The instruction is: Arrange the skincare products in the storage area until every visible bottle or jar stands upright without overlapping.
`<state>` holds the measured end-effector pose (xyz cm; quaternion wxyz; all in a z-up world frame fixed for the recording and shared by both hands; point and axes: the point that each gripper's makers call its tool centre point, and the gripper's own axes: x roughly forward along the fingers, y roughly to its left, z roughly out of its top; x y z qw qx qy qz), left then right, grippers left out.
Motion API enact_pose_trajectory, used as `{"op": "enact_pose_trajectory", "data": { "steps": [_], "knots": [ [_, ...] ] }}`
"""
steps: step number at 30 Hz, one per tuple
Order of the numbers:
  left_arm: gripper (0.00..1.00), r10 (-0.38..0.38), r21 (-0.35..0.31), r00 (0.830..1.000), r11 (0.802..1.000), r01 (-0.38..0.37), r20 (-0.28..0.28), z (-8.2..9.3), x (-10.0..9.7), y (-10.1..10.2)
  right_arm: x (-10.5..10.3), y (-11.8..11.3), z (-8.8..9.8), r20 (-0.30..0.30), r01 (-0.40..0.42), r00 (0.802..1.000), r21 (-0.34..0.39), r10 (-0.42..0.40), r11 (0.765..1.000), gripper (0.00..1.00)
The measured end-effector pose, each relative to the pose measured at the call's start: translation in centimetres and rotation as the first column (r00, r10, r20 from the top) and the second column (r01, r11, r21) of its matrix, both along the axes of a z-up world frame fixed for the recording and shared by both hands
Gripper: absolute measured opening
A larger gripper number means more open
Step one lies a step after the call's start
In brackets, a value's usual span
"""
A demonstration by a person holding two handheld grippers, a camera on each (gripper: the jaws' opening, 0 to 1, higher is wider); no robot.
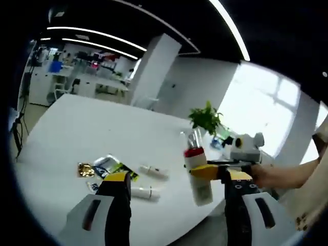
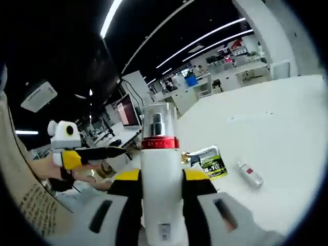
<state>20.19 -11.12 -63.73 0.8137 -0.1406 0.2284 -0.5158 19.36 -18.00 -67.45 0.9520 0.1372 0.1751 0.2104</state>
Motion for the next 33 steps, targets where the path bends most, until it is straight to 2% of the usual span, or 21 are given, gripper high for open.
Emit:
{"op": "enact_pose_trajectory", "data": {
  "steps": [3,7,10,13,17,21,25,27,28,29,31,33],
  "knots": [
    [0.64,0.045,0.015,0.995,0.999,-0.043,-0.09,-0.6,-0.1,-1.4,-0.1,-0.1,0.0,0.035,0.052,0.998,-0.098,-0.048,0.994,0.28],
    [0.66,0.035,0.019,0.994,0.999,-0.033,-0.103,-0.9,-1.0,-3.4,-0.2,0.9,1.0,0.066,0.091,0.994,-0.118,-0.083,0.989,0.28],
    [0.64,0.038,-0.006,0.993,0.999,-0.039,-0.114,-0.2,-1.5,-4.4,-0.1,1.7,1.9,0.097,0.105,0.991,-0.134,-0.093,0.985,0.28],
    [0.57,0.111,-0.04,0.99,0.993,-0.114,-0.087,1.3,-0.8,-4.7,0.0,2.4,2.5,0.114,0.11,0.989,-0.141,-0.095,0.984,0.28],
    [0.56,0.12,-0.022,0.992,0.992,-0.121,-0.046,1.7,-0.7,-5.1,0.1,3.3,3.2,0.133,0.109,0.987,-0.125,-0.092,0.986,0.28],
    [0.51,0.138,-0.034,0.989,0.99,-0.14,-0.057,1.8,-0.3,-4.9,0.2,4.1,3.5,0.146,0.089,0.987,-0.136,-0.069,0.987,0.28],
    [0.46,0.132,-0.018,0.99,0.991,-0.133,-0.04,1.8,-0.2,-4.8,0.2,4.3,3.6,0.146,0.083,0.987,-0.134,-0.063,0.988,0.28],
    [0.39,0.131,0.018,0.991,0.991,-0.131,-0.025,1.4,-0.2,-4.6,0.3,4.4,3.7,0.152,0.08,0.987,-0.131,-0.06,0.988,0.28],
    [0.36,0.136,0.038,0.991,0.99,-0.137,0.015,1.3,0.0,-4.3,0.3,4.4,3.7,0.152,0.076,0.987,-0.14,-0.054,0.987,0.28],
    [0.32,0.138,0.068,0.99,0.988,-0.14,0.028,0.9,0.1,-4.1,0.3,4.5,3.7,0.157,0.071,0.986,-0.156,-0.047,0.985,0.29],
    [0.3,0.137,0.037,0.991,0.99,-0.136,-0.015,1.0,0.2,-4.0,0.2,4.6,3.6,0.152,0.068,0.987,-0.153,-0.045,0.986,0.29],
    [0.28,0.12,0.038,0.992,0.992,-0.119,-0.025,0.9,0.2,-3.9,0.1,4.6,3.6,0.144,0.067,0.989,-0.147,-0.045,0.987,0.29]
  ]
}}
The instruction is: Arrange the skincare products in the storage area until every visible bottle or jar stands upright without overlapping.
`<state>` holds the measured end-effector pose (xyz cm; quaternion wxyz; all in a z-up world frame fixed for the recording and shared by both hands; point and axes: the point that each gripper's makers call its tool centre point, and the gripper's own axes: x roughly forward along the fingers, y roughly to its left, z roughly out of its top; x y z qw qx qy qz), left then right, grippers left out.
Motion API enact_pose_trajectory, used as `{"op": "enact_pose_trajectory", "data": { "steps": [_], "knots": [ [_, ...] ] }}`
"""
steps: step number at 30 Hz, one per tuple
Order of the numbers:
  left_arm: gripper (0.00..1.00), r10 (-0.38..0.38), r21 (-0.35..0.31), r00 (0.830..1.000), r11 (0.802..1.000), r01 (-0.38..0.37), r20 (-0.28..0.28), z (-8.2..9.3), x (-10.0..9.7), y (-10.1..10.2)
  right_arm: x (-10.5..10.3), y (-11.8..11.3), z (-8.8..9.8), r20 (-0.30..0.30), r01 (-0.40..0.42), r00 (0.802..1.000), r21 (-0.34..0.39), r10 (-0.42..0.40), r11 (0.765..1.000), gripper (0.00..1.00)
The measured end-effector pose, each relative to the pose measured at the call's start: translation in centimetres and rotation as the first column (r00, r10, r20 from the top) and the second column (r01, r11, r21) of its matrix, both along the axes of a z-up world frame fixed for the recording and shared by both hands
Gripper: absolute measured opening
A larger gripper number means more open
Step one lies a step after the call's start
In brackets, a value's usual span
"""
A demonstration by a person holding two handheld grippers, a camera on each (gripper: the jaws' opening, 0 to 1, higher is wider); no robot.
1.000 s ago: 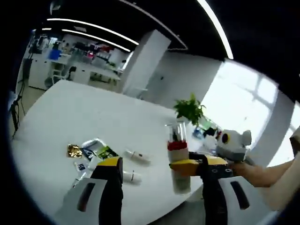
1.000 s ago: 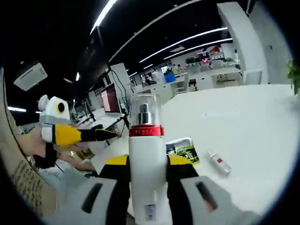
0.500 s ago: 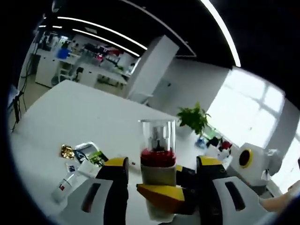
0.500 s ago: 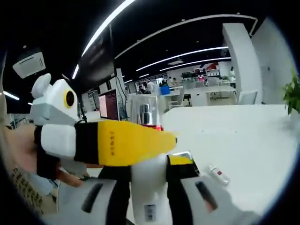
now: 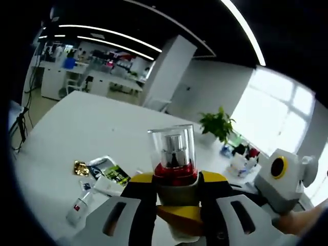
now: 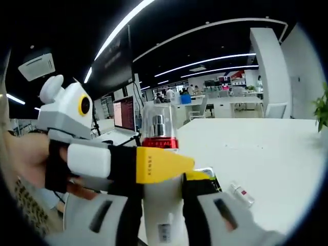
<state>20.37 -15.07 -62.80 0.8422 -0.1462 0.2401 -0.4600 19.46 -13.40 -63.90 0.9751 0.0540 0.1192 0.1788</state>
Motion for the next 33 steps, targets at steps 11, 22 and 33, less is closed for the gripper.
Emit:
{"op": "enact_pose_trajectory", "data": {
  "steps": [11,22,33],
  "knots": [
    [0.25,-0.25,-0.099,0.967,0.965,0.244,-0.051,1.2,-1.8,-0.1,-1.5,0.4,1.3,0.045,-0.109,0.993,0.088,0.105,0.99,0.3],
    [0.25,-0.66,-0.361,0.751,0.702,0.614,-0.005,6.8,-7.5,1.7,-6.8,3.0,6.2,0.135,-0.458,0.887,0.371,0.441,0.808,0.3],
    [0.25,-0.723,-0.502,0.687,0.568,0.652,0.076,10.9,-8.8,0.3,-7.5,4.1,8.7,0.139,-0.509,0.85,0.463,0.508,0.726,0.28]
  ]
}}
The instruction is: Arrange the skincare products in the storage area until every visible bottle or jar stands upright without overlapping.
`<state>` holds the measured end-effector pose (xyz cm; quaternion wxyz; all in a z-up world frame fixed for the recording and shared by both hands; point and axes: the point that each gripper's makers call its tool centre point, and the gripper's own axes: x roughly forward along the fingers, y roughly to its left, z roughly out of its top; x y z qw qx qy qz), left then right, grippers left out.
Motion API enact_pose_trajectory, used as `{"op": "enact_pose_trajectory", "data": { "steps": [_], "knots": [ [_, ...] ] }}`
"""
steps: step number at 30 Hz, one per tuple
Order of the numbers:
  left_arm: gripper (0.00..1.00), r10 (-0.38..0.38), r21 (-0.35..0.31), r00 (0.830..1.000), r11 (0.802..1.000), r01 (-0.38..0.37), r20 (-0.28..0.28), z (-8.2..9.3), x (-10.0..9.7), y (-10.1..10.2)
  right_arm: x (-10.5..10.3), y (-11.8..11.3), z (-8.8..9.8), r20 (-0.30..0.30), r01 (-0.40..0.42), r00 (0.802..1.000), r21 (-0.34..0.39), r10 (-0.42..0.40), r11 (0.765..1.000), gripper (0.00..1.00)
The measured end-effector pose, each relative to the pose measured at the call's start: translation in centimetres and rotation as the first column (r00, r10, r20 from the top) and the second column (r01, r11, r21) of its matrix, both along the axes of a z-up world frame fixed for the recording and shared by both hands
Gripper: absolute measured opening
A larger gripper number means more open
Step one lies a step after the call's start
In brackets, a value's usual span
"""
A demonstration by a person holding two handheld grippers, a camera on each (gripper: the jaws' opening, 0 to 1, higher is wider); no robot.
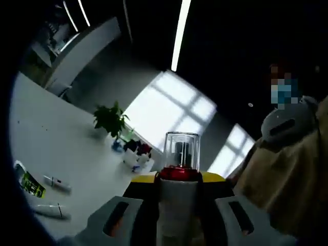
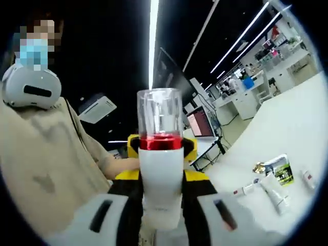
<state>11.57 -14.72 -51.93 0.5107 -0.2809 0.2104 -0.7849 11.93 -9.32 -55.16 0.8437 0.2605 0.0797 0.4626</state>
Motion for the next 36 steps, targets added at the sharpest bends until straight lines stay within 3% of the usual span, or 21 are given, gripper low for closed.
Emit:
{"op": "enact_pose_trajectory", "data": {
  "steps": [3,5,8,10,11,13,15,16,18,19,20,22,24,27,29,32,34,36],
  "knots": [
    [0.25,0.024,-0.022,0.999,0.999,-0.025,-0.031,0.4,0.7,-0.1,0.5,-0.7,0.5,-0.009,0.06,0.998,0.016,-0.059,0.998,0.28],
    [0.26,0.044,-0.021,0.998,0.999,-0.045,-0.033,0.7,1.1,-0.4,1.0,-1.2,0.8,-0.009,0.108,0.994,-0.013,-0.108,0.994,0.27],
    [0.28,0.108,0.024,0.993,0.994,-0.109,0.056,0.4,1.9,-1.1,1.9,-2.2,0.2,0.031,0.207,0.978,-0.156,-0.205,0.966,0.27],
    [0.31,0.142,0.077,0.976,0.985,-0.156,0.163,-0.3,2.2,-1.7,2.5,-2.9,-0.5,0.085,0.274,0.962,-0.305,-0.261,0.912,0.27],
    [0.32,0.153,0.1,0.966,0.979,-0.176,0.207,-0.6,2.4,-2.0,2.9,-3.2,-0.8,0.129,0.312,0.95,-0.397,-0.284,0.863,0.27],
    [0.33,0.204,0.134,0.939,0.959,-0.249,0.278,-1.0,2.9,-2.8,3.6,-3.9,-1.0,0.195,0.38,0.925,-0.486,-0.326,0.787,0.27],
    [0.33,0.281,0.148,0.909,0.93,-0.337,0.308,-1.1,3.8,-3.4,4.1,-4.4,-0.9,0.22,0.426,0.905,-0.505,-0.365,0.75,0.27],
    [0.32,0.331,0.148,0.893,0.91,-0.388,0.306,-1.0,4.4,-3.6,4.6,-5.2,-0.6,0.241,0.48,0.877,-0.495,-0.416,0.725,0.27],
    [0.29,0.424,0.16,0.859,0.863,-0.48,0.288,-1.0,5.5,-3.7,5.1,-6.2,-0.5,0.245,0.54,0.84,-0.476,-0.485,0.694,0.27],
    [0.28,0.459,0.163,0.831,0.836,-0.524,0.315,-1.2,5.7,-3.7,5.3,-6.9,-0.4,0.249,0.565,0.822,-0.472,-0.512,0.677,0.27],
    [0.27,0.482,0.171,0.815,0.817,-0.551,0.321,-1.3,5.9,-3.8,5.5,-7.7,-0.4,0.251,0.603,0.792,-0.465,-0.556,0.648,0.27],
    [0.26,0.499,0.176,0.793,0.796,-0.579,0.351,-1.2,5.7,-4.4,5.5,-8.6,-0.3,0.264,0.644,0.756,-0.461,-0.599,0.61,0.27],
    [0.25,0.507,0.173,0.776,0.784,-0.596,0.376,-0.9,5.6,-4.9,5.4,-9.2,-0.1,0.269,0.682,0.722,-0.437,-0.638,0.587,0.27],
    [0.25,0.508,0.179,0.769,0.777,-0.604,0.388,-0.7,5.5,-5.6,5.1,-9.9,0.1,0.274,0.713,0.692,-0.408,-0.668,0.57,0.28],
    [0.24,0.474,0.189,0.772,0.788,-0.587,0.423,-0.9,5.3,-5.9,4.9,-10.2,-0.1,0.27,0.707,0.697,-0.419,-0.665,0.571,0.28],
    [0.24,0.412,0.217,0.803,0.817,-0.535,0.431,-1.5,4.8,-6.3,4.4,-10.6,-0.6,0.292,0.694,0.71,-0.442,-0.641,0.568,0.28],
    [0.23,0.376,0.231,0.834,0.84,-0.49,0.404,-1.5,4.4,-6.4,4.1,-10.9,-0.4,0.313,0.693,0.715,-0.436,-0.625,0.574,0.28],
    [0.23,0.318,0.22,0.84,0.869,-0.444,0.44,-1.3,3.6,-6.6,3.6,-11.0,-0.2,0.344,0.68,0.731,-0.437,-0.589,0.589,0.29]
  ]
}}
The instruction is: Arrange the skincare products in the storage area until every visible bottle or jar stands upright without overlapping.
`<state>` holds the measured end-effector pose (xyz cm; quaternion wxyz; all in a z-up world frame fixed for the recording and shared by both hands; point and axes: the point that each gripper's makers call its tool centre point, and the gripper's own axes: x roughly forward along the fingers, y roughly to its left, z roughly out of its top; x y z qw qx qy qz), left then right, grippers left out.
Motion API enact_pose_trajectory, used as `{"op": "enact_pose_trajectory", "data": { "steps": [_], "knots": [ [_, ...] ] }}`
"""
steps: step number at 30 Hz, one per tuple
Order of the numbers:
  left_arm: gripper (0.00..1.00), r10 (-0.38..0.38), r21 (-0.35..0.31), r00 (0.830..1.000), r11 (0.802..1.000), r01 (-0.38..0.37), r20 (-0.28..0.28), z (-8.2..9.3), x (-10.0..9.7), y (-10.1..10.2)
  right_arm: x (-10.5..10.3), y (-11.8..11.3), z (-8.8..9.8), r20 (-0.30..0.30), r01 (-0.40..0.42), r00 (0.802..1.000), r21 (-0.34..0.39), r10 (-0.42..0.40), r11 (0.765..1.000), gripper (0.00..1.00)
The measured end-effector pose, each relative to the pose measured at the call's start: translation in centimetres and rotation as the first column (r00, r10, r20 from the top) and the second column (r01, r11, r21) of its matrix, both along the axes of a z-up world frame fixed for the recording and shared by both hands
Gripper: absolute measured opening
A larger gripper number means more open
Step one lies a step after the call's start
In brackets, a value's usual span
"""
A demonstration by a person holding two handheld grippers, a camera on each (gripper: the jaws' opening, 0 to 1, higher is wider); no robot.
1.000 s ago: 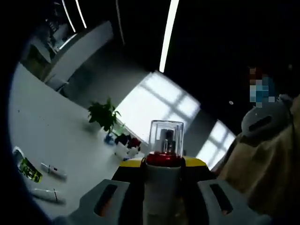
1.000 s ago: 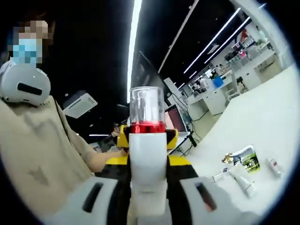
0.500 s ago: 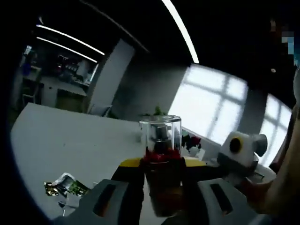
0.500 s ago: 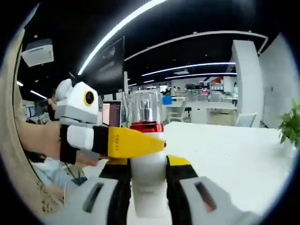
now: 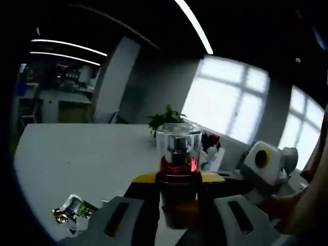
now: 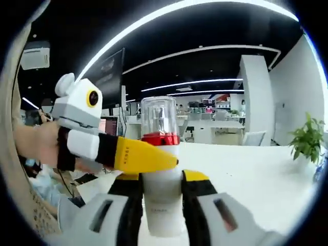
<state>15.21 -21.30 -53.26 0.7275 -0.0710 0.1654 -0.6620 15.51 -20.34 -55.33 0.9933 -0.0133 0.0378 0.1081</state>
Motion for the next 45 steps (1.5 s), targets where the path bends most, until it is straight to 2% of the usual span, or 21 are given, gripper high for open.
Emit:
{"op": "enact_pose_trajectory", "data": {
  "steps": [1,3,7,9,10,11,12,13,14,15,18,21,24,32,42,45],
  "knots": [
    [0.23,-0.039,0.005,0.998,0.999,0.038,0.044,0.1,-0.5,-0.1,-0.3,0.0,0.1,0.01,-0.028,1.0,-0.007,0.028,1.0,0.29],
    [0.23,-0.113,0.031,0.99,0.993,0.111,0.087,-0.1,-1.4,-0.3,-0.9,0.1,-0.2,0.006,-0.101,0.995,-0.004,0.102,0.995,0.29],
    [0.23,-0.249,0.033,0.965,0.969,0.247,0.08,-0.3,-3.3,-0.6,-2.3,0.4,-0.2,0.016,-0.248,0.969,0.037,0.247,0.968,0.32],
    [0.23,-0.331,0.028,0.941,0.944,0.33,0.075,-0.2,-4.6,-0.7,-3.2,0.8,-0.2,0.017,-0.34,0.941,0.08,0.339,0.937,0.33],
    [0.23,-0.385,0.034,0.919,0.923,0.384,0.085,-0.3,-5.5,-0.7,-3.8,1.2,-0.2,0.016,-0.401,0.916,0.081,0.401,0.913,0.34],
    [0.23,-0.4,0.037,0.912,0.916,0.398,0.092,-0.3,-5.8,-0.8,-4.0,1.4,-0.3,0.011,-0.429,0.903,0.067,0.429,0.901,0.34],
    [0.23,-0.446,0.051,0.886,0.895,0.444,0.122,-0.5,-6.6,-0.9,-4.2,1.5,-0.5,0.002,-0.455,0.89,0.051,0.456,0.889,0.35],
    [0.23,-0.473,0.067,0.869,0.881,0.468,0.146,-0.7,-7.0,-1.0,-4.5,1.8,-0.9,-0.017,-0.485,0.874,0.042,0.486,0.874,0.35],
    [0.23,-0.501,0.086,0.85,0.866,0.493,0.162,-1.1,-7.4,-1.1,-4.6,1.8,-1.1,-0.027,-0.496,0.867,0.042,0.497,0.867,0.35],
    [0.23,-0.513,0.095,0.843,0.858,0.504,0.163,-1.3,-7.5,-1.2,-4.6,1.7,-1.3,-0.029,-0.5,0.865,0.039,0.501,0.865,0.34],
    [0.23,-0.523,0.099,0.835,0.852,0.513,0.169,-2.0,-7.1,-2.0,-4.6,0.9,-2.0,-0.019,-0.511,0.86,0.013,0.511,0.86,0.34],
    [0.24,-0.528,0.108,0.833,0.849,0.517,0.166,-2.8,-6.6,-2.8,-4.1,0.3,-2.8,-0.021,-0.504,0.864,0.003,0.504,0.864,0.34],
    [0.24,-0.525,0.121,0.838,0.851,0.511,0.15,-4.0,-6.0,-3.6,-3.4,-0.5,-4.0,-0.032,-0.492,0.87,0.001,0.491,0.871,0.34],
    [0.24,-0.498,0.214,0.857,0.859,0.466,0.133,-9.8,-4.1,-5.4,-1.2,-2.4,-10.1,-0.095,-0.448,0.891,-0.024,0.444,0.894,0.34],
    [0.24,-0.497,0.305,0.863,0.839,0.452,0.088,-16.6,-2.7,-6.0,0.0,-3.2,-17.2,-0.187,-0.454,0.879,-0.042,0.439,0.89,0.34],
    [0.24,-0.49,0.312,0.869,0.839,0.446,0.076,-18.0,-2.5,-6.3,0.1,-3.8,-18.9,-0.215,-0.454,0.876,-0.066,0.431,0.889,0.34]
  ]
}}
